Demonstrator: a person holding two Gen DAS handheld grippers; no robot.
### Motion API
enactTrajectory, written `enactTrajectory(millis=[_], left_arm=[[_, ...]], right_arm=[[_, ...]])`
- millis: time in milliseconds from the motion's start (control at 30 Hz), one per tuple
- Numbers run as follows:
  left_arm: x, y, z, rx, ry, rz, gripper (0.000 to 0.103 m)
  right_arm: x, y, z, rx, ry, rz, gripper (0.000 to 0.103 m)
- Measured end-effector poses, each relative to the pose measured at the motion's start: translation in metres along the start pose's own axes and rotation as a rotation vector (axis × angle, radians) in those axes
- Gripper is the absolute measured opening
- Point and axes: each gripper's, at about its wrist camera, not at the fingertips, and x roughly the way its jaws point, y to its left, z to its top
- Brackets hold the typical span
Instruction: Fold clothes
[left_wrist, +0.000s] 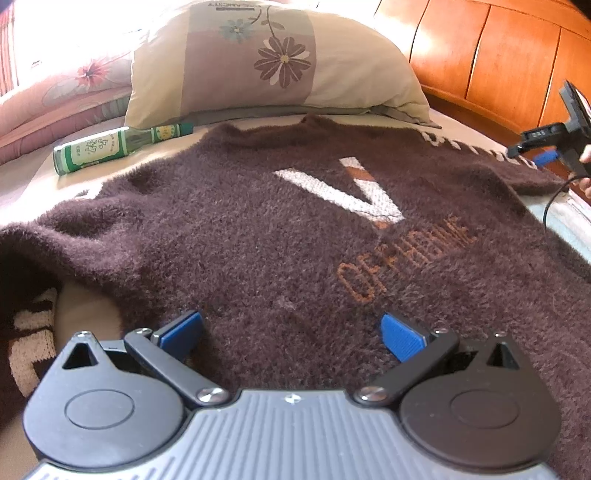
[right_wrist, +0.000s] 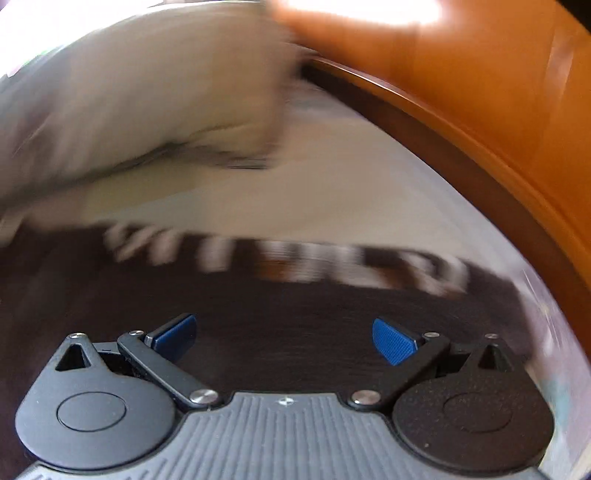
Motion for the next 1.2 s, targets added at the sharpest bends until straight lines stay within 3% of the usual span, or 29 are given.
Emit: enactTrajectory(millis=[67, 167, 267, 433, 500, 633, 767, 867, 1000, 1100, 1200], left_arm=[[-0.002, -0.002, 0.0, 0.015, -0.001, -0.001, 0.102], [-0.005, -0.004, 0.001, 0.041, 0.002, 0.001, 0.102], [-0.012, -0.004, 0.002, 0.065, -0.014, 0.003, 0.102], [-0.023, 0.005, 0.006, 0.041, -0.047, 0.004, 0.102], [-0.026, 0.009, 0.008, 0.026, -0.052, 0.007, 0.102], [-0.028, 0.013, 0.011, 0.007, -0.054, 0.014, 0.102], [-0.035, 0.016, 0.013, 0.0, -0.075, -0.002, 0.102], [-0.037, 0.018, 0.014, -0.011, -0.082, -0.02, 0.102], [-0.041, 0.015, 0.016, -0.011, -0.076, -0.026, 0.102], [-0.048, 0.013, 0.018, 0.0, -0.088, -0.044, 0.102], [-0.052, 0.013, 0.019, -0.004, -0.086, -0.071, 0.102]], right_arm=[[0.007, 0.019, -0.004, -0.037, 0.02, 0.005, 0.103], [0.029, 0.017, -0.013, 0.017, 0.123, -0.035, 0.103], [0.016, 0.021, -0.009, 0.069, 0.129, -0.055, 0.103], [-0.025, 0.07, -0.005, -0.057, 0.053, 0.164, 0.103], [-0.028, 0.09, -0.008, -0.146, 0.06, 0.247, 0.103], [0.0, 0.104, -0.02, -0.208, 0.117, 0.074, 0.103], [-0.001, 0.092, -0.038, -0.213, 0.102, 0.092, 0.103], [-0.013, 0.101, -0.055, -0.283, 0.076, 0.029, 0.103], [-0.025, 0.106, -0.05, -0.251, 0.089, -0.043, 0.103], [-0.062, 0.12, -0.053, -0.252, 0.035, -0.008, 0.103], [-0.083, 0.136, -0.067, -0.258, 0.04, 0.155, 0.103]])
